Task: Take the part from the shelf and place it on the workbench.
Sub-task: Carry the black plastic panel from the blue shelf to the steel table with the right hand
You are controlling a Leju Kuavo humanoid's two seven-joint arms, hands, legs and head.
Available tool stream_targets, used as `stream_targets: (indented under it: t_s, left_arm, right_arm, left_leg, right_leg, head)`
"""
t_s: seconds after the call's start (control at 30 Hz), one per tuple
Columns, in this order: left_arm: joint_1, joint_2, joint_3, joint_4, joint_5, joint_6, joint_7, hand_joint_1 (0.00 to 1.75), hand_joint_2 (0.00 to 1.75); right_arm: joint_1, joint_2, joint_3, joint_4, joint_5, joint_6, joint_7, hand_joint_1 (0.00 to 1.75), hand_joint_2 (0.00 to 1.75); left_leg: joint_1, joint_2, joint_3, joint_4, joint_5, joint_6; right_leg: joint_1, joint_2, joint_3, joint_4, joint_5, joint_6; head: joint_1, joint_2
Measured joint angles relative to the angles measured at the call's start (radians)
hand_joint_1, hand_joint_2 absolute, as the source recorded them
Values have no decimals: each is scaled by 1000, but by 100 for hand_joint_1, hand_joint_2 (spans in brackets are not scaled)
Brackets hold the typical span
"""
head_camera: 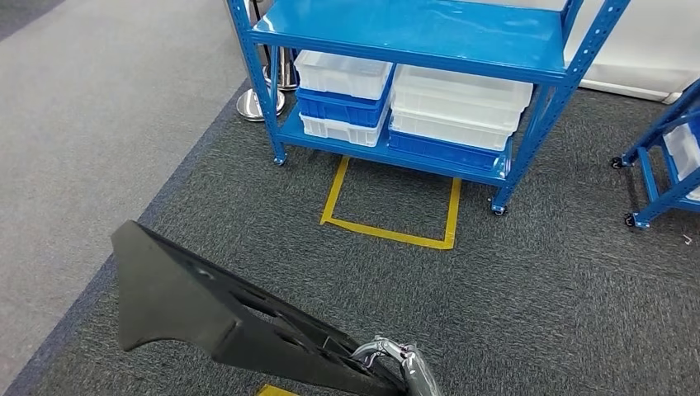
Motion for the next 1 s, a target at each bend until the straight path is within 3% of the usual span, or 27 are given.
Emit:
stream_targets:
  t_s: [0.07, 0.1, 0.13, 0.2, 0.27, 0.33, 0.4, 0.43, 0.5, 0.57, 0.63, 0.7, 0.77, 0.83, 0.9, 0.93, 0.97, 1.0]
  left_arm:
    - [-2, 0, 0, 0, 1, 2, 2, 0, 175]
    - [-3, 1, 0, 0, 1, 4, 4, 0, 175]
    - [-3, 1, 0, 0, 2, 5, 6, 0, 175]
    - [-2, 0, -1, 0, 4, 9, 13, 0, 175]
    - [-2, -4, -2, 0, 5, 15, 17, 0, 175]
    - [-4, -7, -2, 0, 6, 18, 18, 0, 175]
    - [-4, -8, -2, 0, 7, 19, 18, 0, 175]
    - [-3, -9, -2, 0, 7, 19, 19, 0, 175]
    - [-3, -11, -2, 0, 7, 19, 19, 0, 175]
    - [-4, -13, -2, 0, 8, 19, 19, 0, 175]
    - [-5, -14, -3, 0, 8, 20, 19, 0, 175]
    - [-3, -14, -3, 0, 8, 20, 20, 0, 175]
    - [-2, -14, -3, 0, 8, 20, 20, 0, 175]
    - [-4, -14, -3, 0, 8, 20, 20, 0, 175]
    - [-5, -14, -4, 0, 8, 20, 20, 0, 175]
    - [-4, -14, -4, 0, 8, 20, 20, 0, 175]
    - [-4, -14, -5, 0, 8, 20, 21, 0, 175]
    - [-3, -14, -6, 0, 8, 20, 21, 0, 175]
  right_arm:
    - [3, -2, 2, -3, 0, -2, -1, 175, 175]
    - [5, -3, 3, -4, 0, -4, -2, 175, 175]
    - [7, -5, 4, -6, 0, -7, -4, 175, 175]
    - [9, -9, 7, -10, 0, -15, -7, 175, 175]
    - [12, -14, 9, -14, 0, -20, -11, 175, 175]
    - [17, -20, 11, -16, 0, -21, -13, 175, 175]
    - [21, -25, 13, -16, 0, -23, -13, 175, 175]
    - [22, -28, 13, -16, 0, -24, -13, 175, 175]
    - [23, -31, 15, -16, 0, -30, -13, 175, 175]
    - [23, -33, 18, -17, 0, -35, -13, 175, 175]
    - [24, -36, 21, -17, 0, -38, -13, 175, 175]
    - [24, -39, 24, -18, 0, -40, -13, 175, 175]
    - [23, -40, 25, -19, 0, -40, -13, 175, 175]
    - [24, -40, 25, -20, 0, -40, -13, 175, 175]
    - [25, -40, 26, -20, 0, -41, -13, 175, 175]
    - [25, -40, 26, -20, 0, -41, -13, 175, 175]
    - [25, -41, 26, -20, 0, -41, -13, 175, 175]
    - [25, -41, 27, -20, 0, -41, -13, 175, 175]
  left_leg:
    - [-13, 42, 64, -124, 42, 18]
    - [-20, 56, 78, -157, 49, 25]
    - [-24, 61, 80, -169, 47, 30]
    - [-22, 42, 80, -182, 57, 36]
    - [-14, 25, 88, -201, 70, 46]
    - [-10, 8, 89, -208, 78, 52]
    - [-10, -13, 84, -203, 79, 54]
    - [-9, -24, 83, -200, 79, 53]
    - [-6, -48, 81, -188, 74, 47]
    - [-3, -71, 73, -170, 66, 34]
    - [-3, -87, 60, -158, 62, 19]
    - [-1, -96, 52, -158, 64, 6]
    - [-1, -67, 40, -131, 44, -3]
    - [-1, -27, -3, -36, -13, -10]
    - [0, -17, -57, 80, -64, -13]
    - [0, -15, -68, 106, -67, -12]
    - [-1, -13, -59, 92, -50, -9]
    - [-3, -7, -32, 42, -18, -3]
  right_leg:
    - [4, -16, 2, 0, -1, 2]
    - [5, -25, 2, 0, -2, 5]
    - [5, -34, 1, 0, -1, 9]
    - [5, -47, 6, -3, -2, 18]
    - [2, -13, -2, 28, -29, 29]
    - [-2, 38, -50, 134, -91, 36]
    - [-7, 54, -105, 248, -134, 42]
    - [-10, 55, -114, 264, -127, 45]
    - [-17, 63, -78, 183, -63, 50]
    - [-25, 100, -24, 64, -13, 52]
    - [-25, 122, -10, 24, -8, 44]
    - [-21, 106, -13, 23, -4, 28]
    - [-22, 86, -12, 17, -1, 13]
    - [-19, 63, -12, 14, 0, 4]
    - [-14, 39, -13, 15, -1, 0]
    - [-12, 27, -13, 15, -2, -1]
    - [-9, 16, -12, 15, -3, -1]
    - [-7, 5, -9, 15, -4, -2]
  head:
    - [0, 0]
    - [0, 0]
    - [0, 0]
    - [0, 0]
    - [0, 0]
    - [1, 0]
    - [1, 0]
    - [1, 0]
    - [1, 0]
    - [1, 0]
    - [1, 0]
    - [0, 0]
    - [0, 0]
    - [-1, 0]
    - [-1, 0]
    - [-1, 0]
    - [-1, 0]
    - [-1, 0]
